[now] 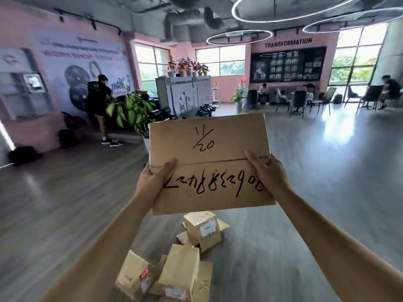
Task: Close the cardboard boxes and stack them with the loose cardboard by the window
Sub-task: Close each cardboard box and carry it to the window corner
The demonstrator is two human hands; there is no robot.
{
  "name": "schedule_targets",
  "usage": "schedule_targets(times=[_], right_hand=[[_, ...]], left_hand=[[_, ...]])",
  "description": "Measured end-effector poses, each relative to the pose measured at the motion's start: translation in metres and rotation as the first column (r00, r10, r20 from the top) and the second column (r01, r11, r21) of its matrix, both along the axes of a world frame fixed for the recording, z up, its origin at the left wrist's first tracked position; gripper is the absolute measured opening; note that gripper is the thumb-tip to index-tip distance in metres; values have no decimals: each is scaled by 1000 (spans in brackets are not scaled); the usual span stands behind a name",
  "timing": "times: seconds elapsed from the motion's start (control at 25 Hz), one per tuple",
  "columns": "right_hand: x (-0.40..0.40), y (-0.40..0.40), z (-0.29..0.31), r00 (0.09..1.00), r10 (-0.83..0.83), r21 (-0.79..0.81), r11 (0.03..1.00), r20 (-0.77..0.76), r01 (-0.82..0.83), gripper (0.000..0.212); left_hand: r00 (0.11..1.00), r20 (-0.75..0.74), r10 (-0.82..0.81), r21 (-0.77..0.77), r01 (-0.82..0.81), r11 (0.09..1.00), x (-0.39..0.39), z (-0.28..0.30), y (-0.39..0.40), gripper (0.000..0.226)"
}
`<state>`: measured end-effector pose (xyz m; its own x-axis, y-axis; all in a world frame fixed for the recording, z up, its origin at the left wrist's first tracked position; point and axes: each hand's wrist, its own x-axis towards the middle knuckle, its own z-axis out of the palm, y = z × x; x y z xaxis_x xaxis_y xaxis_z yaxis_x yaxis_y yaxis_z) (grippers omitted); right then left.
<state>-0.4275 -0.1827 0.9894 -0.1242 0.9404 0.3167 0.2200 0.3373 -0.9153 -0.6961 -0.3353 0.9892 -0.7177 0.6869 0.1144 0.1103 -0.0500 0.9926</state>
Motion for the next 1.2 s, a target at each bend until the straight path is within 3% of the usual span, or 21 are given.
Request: schedule_targets(times=[0.2,0.4,0.52,0.72,0.84,0.96,1.2], right_hand=[[-155,-110,9,969,247,4,969,13,-247,67],[-320,-299,22,841,540,-2,841,4,-540,67],[-398,-426,37,710,704,-1,710,-10,-704,65],[-492,-637,58,410,912,-11,410,-18,-912,75],[-528,-723,58,275,962,1,275,10,-962,72],[-570,-773,53,212,977,-16,212,23,-977,68],[-691,-798,43,227,974,-36,227,-20,-973,63]], left_hand=[[971,-6,241,22,-240,970,-99,11,-181,63],[833,-32,553,10,-553,833,-181,23,-425,82],[699,-54,713,37,-712,701,-197,35,-570,82],[428,-76,901,54,-900,432,-189,49,-783,85],[304,-59,951,76,-948,308,-187,45,-859,83],[243,-55,968,96,-964,248,-210,42,-899,73],[277,-99,956,79,-955,285,-330,42,-925,78]])
